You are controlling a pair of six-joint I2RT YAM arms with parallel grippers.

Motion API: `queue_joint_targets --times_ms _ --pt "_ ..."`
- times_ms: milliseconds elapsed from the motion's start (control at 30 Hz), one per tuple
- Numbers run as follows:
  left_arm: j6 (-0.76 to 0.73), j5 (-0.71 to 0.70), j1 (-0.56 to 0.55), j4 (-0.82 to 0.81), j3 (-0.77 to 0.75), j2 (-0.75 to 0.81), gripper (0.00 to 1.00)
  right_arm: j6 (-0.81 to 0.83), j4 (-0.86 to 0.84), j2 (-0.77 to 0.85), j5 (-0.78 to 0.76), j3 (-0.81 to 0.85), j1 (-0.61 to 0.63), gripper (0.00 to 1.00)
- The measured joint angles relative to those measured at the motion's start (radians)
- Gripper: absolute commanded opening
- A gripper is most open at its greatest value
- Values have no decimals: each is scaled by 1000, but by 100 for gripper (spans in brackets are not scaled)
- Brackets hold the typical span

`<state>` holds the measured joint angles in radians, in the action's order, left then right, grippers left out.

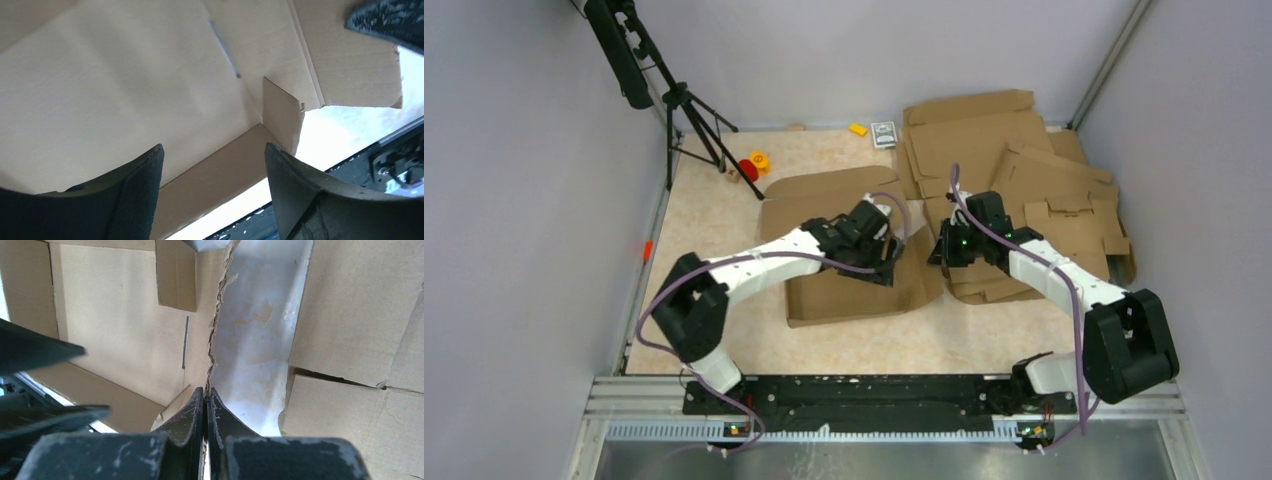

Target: Fold the paper box

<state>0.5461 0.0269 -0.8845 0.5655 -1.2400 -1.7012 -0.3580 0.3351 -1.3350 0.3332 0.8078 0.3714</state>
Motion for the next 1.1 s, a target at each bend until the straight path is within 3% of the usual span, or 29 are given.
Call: queue_joint_targets --times_ms 200,433,700,933,1000,1100 --pt "-20 25 174 -13 123 219 77 11 11 0 -12 0 0 0" --pt "11 -79 371 8 300 403 66 23 28 0 -19 6 1 0" --pt "80 -224 404 54 358 427 60 26 33 0 -20 24 2 0" --pt "117 -281 419 56 429 446 47 32 34 0 -22 24 2 0" --pt "122 -282 426 50 443 445 40 34 34 0 -22 25 2 0" --pt "129 -273 431 29 462 426 21 34 43 0 -21 31 6 0"
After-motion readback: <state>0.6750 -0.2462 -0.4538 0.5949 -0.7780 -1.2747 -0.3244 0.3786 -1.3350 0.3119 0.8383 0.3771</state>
